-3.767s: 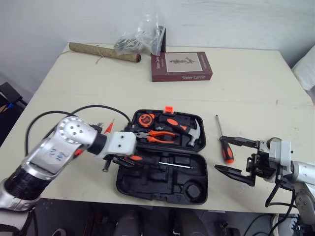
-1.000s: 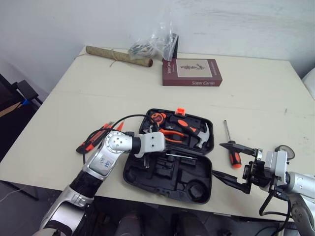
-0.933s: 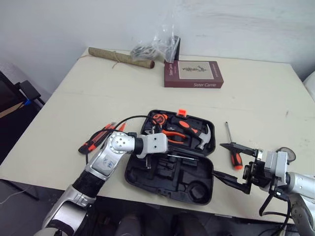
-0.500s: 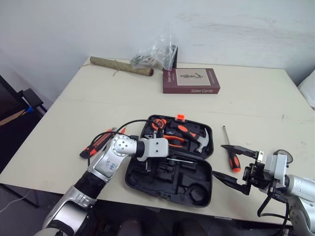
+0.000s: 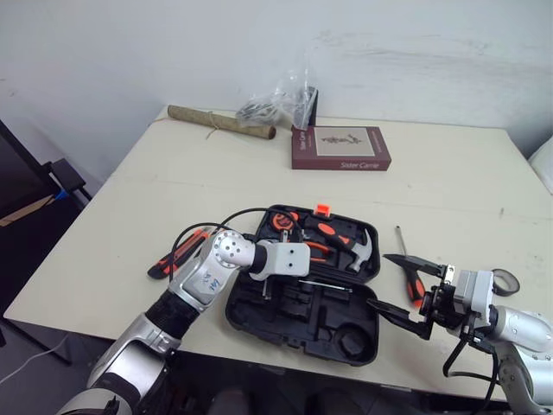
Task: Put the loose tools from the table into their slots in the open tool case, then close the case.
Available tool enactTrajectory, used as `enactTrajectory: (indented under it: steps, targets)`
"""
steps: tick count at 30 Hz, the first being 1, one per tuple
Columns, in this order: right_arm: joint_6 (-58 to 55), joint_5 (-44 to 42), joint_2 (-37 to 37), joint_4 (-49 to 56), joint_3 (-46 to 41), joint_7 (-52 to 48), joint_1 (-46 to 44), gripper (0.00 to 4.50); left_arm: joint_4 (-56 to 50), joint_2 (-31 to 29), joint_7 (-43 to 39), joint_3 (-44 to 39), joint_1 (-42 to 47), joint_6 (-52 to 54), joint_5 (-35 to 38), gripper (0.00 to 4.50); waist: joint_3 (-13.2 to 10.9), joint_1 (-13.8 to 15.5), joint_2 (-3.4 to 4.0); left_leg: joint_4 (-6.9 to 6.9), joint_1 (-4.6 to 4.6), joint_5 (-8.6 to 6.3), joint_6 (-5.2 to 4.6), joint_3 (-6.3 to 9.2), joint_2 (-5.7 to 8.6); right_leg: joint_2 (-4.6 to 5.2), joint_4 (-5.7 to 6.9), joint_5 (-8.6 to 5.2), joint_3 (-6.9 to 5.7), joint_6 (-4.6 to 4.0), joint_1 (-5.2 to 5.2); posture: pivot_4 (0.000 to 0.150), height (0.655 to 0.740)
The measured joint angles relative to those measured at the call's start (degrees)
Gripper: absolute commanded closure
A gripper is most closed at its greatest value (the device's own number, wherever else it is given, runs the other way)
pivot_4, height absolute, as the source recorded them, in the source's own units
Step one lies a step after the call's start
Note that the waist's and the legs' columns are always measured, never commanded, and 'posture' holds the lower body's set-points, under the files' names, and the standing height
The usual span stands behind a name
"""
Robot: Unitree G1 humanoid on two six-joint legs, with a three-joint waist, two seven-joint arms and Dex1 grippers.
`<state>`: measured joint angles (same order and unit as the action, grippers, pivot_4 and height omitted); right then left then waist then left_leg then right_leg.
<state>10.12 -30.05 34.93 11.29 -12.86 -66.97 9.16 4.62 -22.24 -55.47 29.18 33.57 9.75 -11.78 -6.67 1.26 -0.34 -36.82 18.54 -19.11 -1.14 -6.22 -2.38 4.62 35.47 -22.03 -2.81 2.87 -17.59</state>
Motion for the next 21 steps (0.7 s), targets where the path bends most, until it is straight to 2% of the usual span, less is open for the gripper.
enactTrajectory:
  steps: [5, 6, 7, 10, 15, 21]
  targets:
    - [-0.5, 0.6, 0.0, 1.6, 0.8, 1.7, 0.1, 0.0, -0.9, 2.0, 3.2, -5.6, -7.7, -5.6, 4.9, 4.46, -0.2, 0.1, 0.12, 0.3, 0.02, 0.08, 0.1, 0.05, 0.01, 0.0, -0.05, -0.04, -0.06, 0.09, -0.43, 0.15, 0.74]
    - [-0.6, 0.6, 0.1, 2.2, 0.8, 2.0, 0.0, 0.0, -1.0, 2.4, 3.3, -6.4, -8.6, -6.8, 6.5, 4.46, -0.2, 0.2, 0.16, 0.3, 0.48, 0.19, 0.21, 0.1, 0.03, -0.01, 0.0, 0.1, -0.11, 0.36, -0.91, 0.15, 0.74]
    - [-0.9, 0.6, 0.1, 2.4, 0.9, 2.4, -0.2, 0.0, -1.2, 2.7, 3.1, -7.2, -9.4, -7.9, 8.2, 4.46, -0.3, 0.2, 0.29, 0.3, 0.76, 0.26, 0.26, 0.18, 0.06, -0.02, 0.04, 0.45, -0.16, 1.01, -1.17, 0.15, 0.74]
    - [-1.7, 0.5, 0.5, 3.1, 1.1, 3.0, -0.5, 0.0, -1.3, 2.8, 1.1, -9.6, -10.3, -8.4, 12.9, 4.46, -0.6, 0.1, 0.05, 0.3, 1.58, 0.52, 0.66, 0.27, 0.07, -0.08, 0.11, 0.48, -0.23, 1.04, -1.97, 0.15, 0.74]
    - [-2.3, 0.5, 0.5, 3.1, 1.2, 3.2, -1.2, 0.0, -1.4, 2.3, -1.8, -12.7, -10.4, -6.6, 19.2, 4.46, -2.0, -0.2, 0.16, -0.12, 1.82, 0.57, 0.6, 0.34, 0.06, -0.15, 0.27, 0.5, -0.4, 1.09, -2.06, 0.15, 0.74]
    - [-2.4, 0.5, 0.5, 3.1, 1.2, 2.7, -1.4, 0.0, -3.1, -0.8, -4.7, -13.7, -10.3, -2.6, 22.4, 4.46, -3.1, -1.3, 0.01, -0.28, 1.85, 0.63, 0.46, 0.36, 0.07, -0.14, 0.39, 0.61, -0.4, 1.3, -2.02, 0.15, 0.74]
